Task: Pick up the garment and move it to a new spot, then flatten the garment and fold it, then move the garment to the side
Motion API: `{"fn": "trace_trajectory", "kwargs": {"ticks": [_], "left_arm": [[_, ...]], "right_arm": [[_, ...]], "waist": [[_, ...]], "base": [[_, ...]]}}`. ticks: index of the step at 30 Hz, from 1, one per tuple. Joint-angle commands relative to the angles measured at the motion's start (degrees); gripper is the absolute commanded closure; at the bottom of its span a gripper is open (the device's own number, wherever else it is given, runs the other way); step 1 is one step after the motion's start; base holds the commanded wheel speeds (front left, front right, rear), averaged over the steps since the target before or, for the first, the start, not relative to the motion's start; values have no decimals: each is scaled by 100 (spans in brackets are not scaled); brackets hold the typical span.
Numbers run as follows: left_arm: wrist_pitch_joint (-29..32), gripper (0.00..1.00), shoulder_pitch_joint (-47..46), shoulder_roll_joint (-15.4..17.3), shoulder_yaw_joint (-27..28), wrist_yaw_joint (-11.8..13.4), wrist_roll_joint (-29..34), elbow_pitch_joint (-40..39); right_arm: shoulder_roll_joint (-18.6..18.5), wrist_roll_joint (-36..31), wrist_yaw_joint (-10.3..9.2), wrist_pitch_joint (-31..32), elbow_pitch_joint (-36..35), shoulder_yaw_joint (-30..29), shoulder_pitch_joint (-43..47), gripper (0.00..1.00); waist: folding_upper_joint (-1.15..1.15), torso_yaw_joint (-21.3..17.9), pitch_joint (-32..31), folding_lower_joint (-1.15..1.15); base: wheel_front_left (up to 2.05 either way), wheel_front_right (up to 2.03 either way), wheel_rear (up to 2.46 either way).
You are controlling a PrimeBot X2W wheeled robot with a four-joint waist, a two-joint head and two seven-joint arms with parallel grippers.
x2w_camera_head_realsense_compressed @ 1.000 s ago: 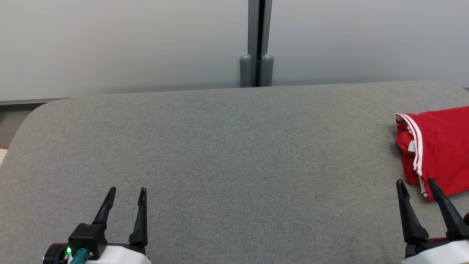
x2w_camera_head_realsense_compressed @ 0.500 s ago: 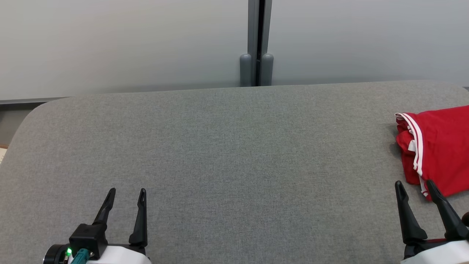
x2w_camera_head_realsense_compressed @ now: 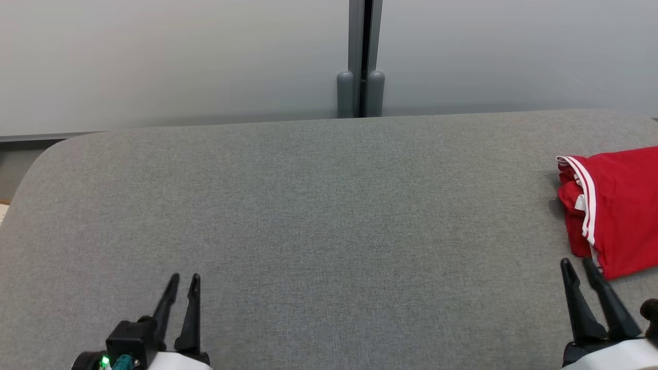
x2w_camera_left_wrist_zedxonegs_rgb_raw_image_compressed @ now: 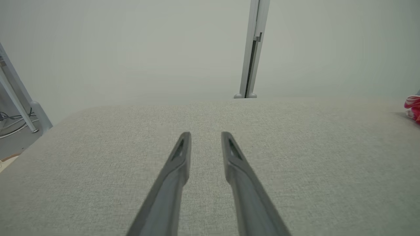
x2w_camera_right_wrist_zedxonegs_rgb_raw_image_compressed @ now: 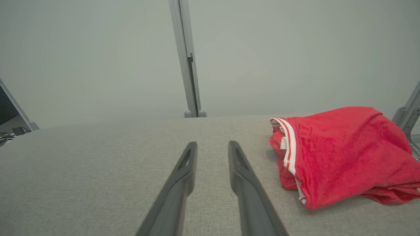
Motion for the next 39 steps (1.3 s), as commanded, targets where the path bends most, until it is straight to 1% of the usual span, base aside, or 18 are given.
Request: {"fn": "trace_trajectory", "kwargs": {"ticks": [1,21,39], "left_arm": [[1,100,11,-9,-5,-1,-2,15],[411,100,-208,-215,475,-427,-1905,202],[733,100,-391,-377,860,-753,-3287,328]], "right_arm": [[6,3,0,-1,14,4,4,100],[53,2079,0,-40,610,-4,-399,100],[108,3580,0,-44,1044,-41,-707,100]], "waist": [[0,0,0,0],[0,-34,-29,0],[0,-64,-56,0]], "base": [[0,0,0],[0,0,0],[0,0,0]]}}
